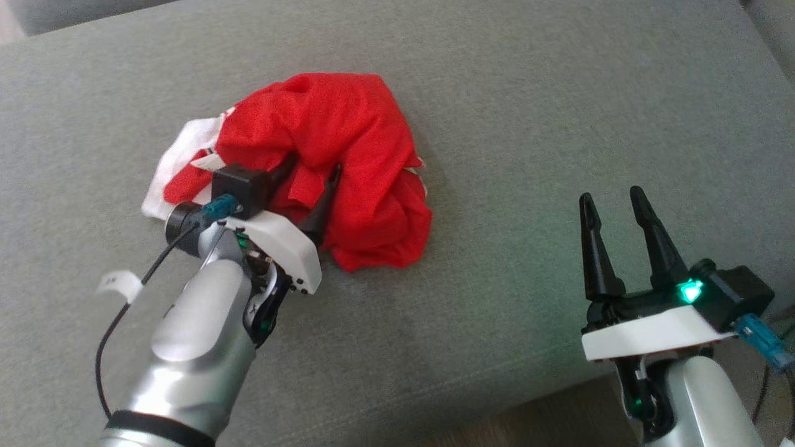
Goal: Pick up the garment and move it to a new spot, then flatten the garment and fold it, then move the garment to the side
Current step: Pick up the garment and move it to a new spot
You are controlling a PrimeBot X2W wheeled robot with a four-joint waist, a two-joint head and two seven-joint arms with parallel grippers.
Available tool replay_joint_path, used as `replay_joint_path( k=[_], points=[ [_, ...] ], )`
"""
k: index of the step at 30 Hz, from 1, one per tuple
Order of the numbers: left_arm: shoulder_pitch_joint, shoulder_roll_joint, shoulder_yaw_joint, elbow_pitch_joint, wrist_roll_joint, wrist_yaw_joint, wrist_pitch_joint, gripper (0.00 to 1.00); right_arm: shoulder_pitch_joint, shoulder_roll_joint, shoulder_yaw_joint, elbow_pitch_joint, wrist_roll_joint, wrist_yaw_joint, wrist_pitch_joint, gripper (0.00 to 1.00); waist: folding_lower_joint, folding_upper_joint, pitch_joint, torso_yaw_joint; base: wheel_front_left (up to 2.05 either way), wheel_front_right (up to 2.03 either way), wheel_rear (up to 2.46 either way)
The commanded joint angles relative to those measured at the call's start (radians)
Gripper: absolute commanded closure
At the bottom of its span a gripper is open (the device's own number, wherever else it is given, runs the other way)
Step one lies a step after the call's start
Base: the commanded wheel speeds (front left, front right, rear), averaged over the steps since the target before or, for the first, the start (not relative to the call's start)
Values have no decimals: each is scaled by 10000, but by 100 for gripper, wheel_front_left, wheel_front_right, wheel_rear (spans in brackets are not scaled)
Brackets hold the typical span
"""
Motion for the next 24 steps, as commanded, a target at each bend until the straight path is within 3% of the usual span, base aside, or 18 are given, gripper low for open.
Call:
replay_joint_path(
  k=[1,6,19,24],
  points=[
    [-292,138,276,-239,-56,-16,-200,0,-310,-47,209,-278,5,77,-117,0,0,0,-164,208,0,0,0],
    [445,186,490,-765,-190,159,-640,0,-179,-47,24,-246,-157,77,-28,0,0,0,-592,878,0,0,0],
    [3089,1163,2607,-4180,79,1699,-769,0,326,-47,-553,-441,-710,77,547,0,0,0,-1430,2564,0,0,0],
    [3947,1397,3188,-5059,250,1794,-770,0,472,-47,-567,-426,-795,77,706,0,0,0,-1664,2866,0,0,0]
  ],
)
